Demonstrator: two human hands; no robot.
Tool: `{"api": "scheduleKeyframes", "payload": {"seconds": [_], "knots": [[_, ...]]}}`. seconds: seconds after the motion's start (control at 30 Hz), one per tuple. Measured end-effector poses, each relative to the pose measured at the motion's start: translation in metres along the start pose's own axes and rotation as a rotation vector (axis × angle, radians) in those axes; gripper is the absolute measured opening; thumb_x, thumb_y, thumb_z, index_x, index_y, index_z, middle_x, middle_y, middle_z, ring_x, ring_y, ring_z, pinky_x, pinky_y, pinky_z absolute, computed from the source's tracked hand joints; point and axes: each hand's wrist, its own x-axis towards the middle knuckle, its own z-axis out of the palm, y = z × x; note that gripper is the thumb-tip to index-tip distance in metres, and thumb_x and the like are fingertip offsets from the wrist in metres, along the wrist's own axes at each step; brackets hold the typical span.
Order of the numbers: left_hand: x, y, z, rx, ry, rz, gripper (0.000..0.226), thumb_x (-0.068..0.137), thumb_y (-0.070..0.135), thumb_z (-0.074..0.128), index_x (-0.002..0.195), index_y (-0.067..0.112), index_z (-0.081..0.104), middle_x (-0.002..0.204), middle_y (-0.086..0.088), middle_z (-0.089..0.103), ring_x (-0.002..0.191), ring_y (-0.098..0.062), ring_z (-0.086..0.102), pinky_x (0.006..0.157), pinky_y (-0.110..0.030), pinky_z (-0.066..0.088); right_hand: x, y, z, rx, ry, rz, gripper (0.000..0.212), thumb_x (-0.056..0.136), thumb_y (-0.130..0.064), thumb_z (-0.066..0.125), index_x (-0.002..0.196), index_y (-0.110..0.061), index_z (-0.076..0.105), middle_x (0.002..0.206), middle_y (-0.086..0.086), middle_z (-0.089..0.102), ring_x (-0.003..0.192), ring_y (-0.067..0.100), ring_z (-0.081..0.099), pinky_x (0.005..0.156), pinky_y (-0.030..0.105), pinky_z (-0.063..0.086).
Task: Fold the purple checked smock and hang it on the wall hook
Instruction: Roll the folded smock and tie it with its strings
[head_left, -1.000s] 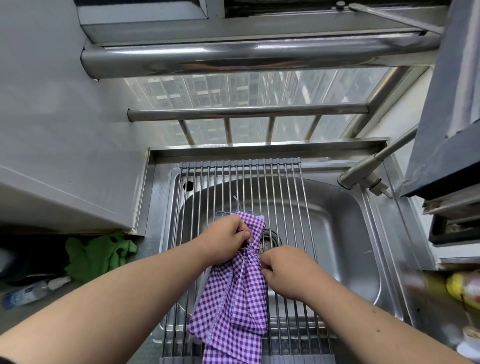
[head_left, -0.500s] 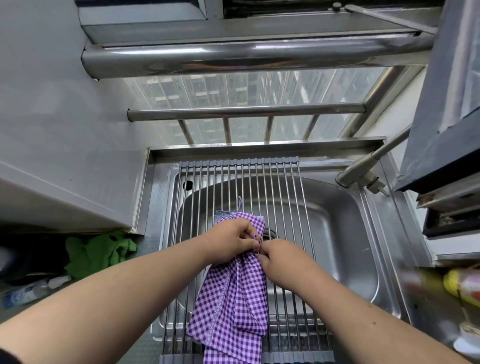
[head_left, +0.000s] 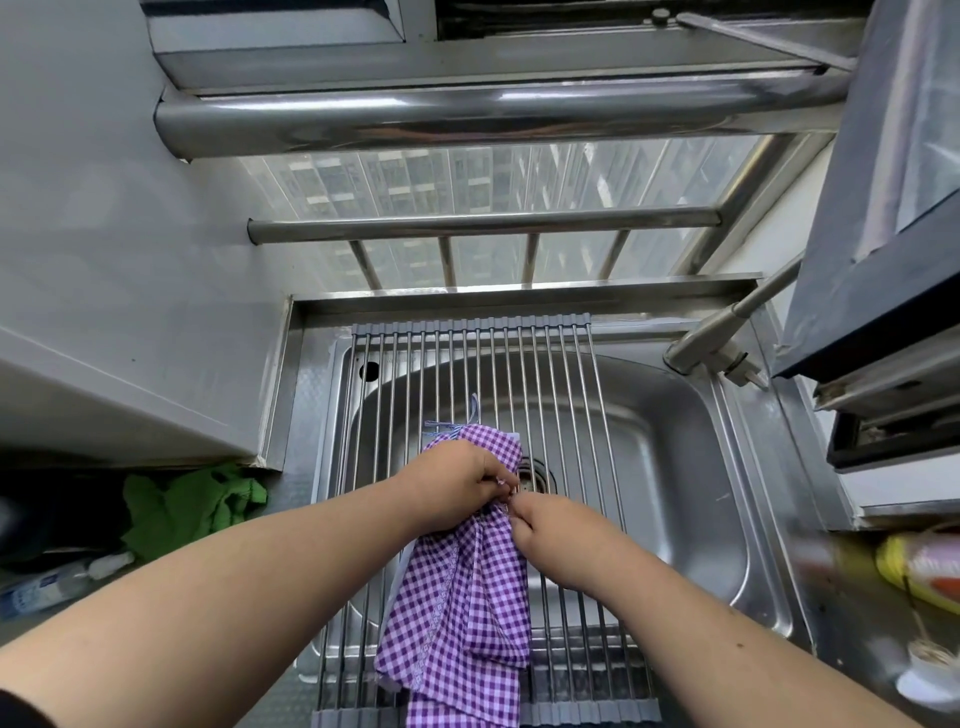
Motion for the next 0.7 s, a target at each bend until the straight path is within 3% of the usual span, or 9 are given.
{"api": "scheduleKeyframes", "payload": {"seconds": [0.1,0.23,0.33,0.4,0.5,0.63,0.7], "knots": [[0.001,-0.005,-0.002,-0.114,0.061,-0.083,0.023,0.102,0.023,0.064,0.117,0.031,0.079,0.112,0.014,0.077,0.099,-0.003,0.070,0.099,-0.032,0.057,-0.004,0.000,0.002,-0.040,-0.005,-0.058,0.023,0.104,-0.034,0.043,0.090,-0.026,0.059,0.084,-0.005,0.066,0.073,0.013,0.060,0.060,0.032,0.046],[0.003,-0.011,-0.002,-0.236,0.079,-0.146,0.017,0.099,0.026,0.069,0.108,0.034,0.081,0.096,0.013,0.079,0.088,-0.020,0.075,0.084,-0.044,0.063,-0.005,0.005,0.002,-0.086,-0.030,-0.091,0.023,0.105,-0.037,0.044,0.088,-0.029,0.056,0.084,-0.010,0.065,0.076,0.009,0.060,0.063,0.029,0.045],[0.002,-0.014,-0.003,-0.358,0.067,-0.141,0.013,0.096,0.022,0.074,0.103,0.028,0.083,0.092,0.012,0.079,0.090,-0.015,0.075,0.089,-0.041,0.062,-0.002,0.007,0.004,-0.027,-0.013,-0.060,0.026,0.107,-0.039,0.043,0.089,-0.029,0.057,0.087,-0.008,0.065,0.078,0.011,0.061,0.068,0.033,0.049],[0.000,-0.016,-0.005,-0.448,0.041,-0.136,0.006,0.092,0.017,0.079,0.098,0.020,0.080,0.090,0.008,0.080,0.090,-0.010,0.076,0.092,-0.039,0.061,0.002,0.012,0.003,0.189,0.042,0.026,0.027,0.108,-0.040,0.045,0.088,-0.029,0.059,0.085,-0.008,0.065,0.073,0.013,0.059,0.065,0.034,0.047],[-0.002,-0.018,-0.008,-0.508,0.036,-0.149,0.016,0.088,0.018,0.084,0.092,0.013,0.070,0.085,0.002,0.080,0.084,-0.013,0.078,0.087,-0.042,0.063,0.008,0.019,0.002,0.571,0.077,0.139,0.027,0.108,-0.038,0.052,0.089,-0.025,0.067,0.071,-0.009,0.057,0.061,0.011,0.047,0.061,0.031,0.041],[-0.002,-0.014,-0.013,-0.497,0.011,-0.161,0.014,0.085,0.024,0.086,0.086,0.013,0.077,0.082,0.005,0.079,0.079,-0.009,0.074,0.079,-0.032,0.064,0.013,0.019,0.011,1.036,0.104,0.207,0.026,0.109,-0.026,0.055,0.098,-0.016,0.076,0.065,-0.006,0.053,0.056,0.009,0.039,0.055,0.028,0.036],[-0.002,-0.013,-0.015,-0.491,-0.024,-0.167,0.011,0.086,0.026,0.085,0.085,0.017,0.079,0.083,0.005,0.079,0.080,-0.009,0.073,0.080,-0.035,0.063,0.014,0.013,0.015,1.220,0.116,0.230,0.025,0.110,-0.021,0.055,0.101,-0.010,0.075,0.062,-0.006,0.055,0.054,0.008,0.039,0.051,0.026,0.034]]}}
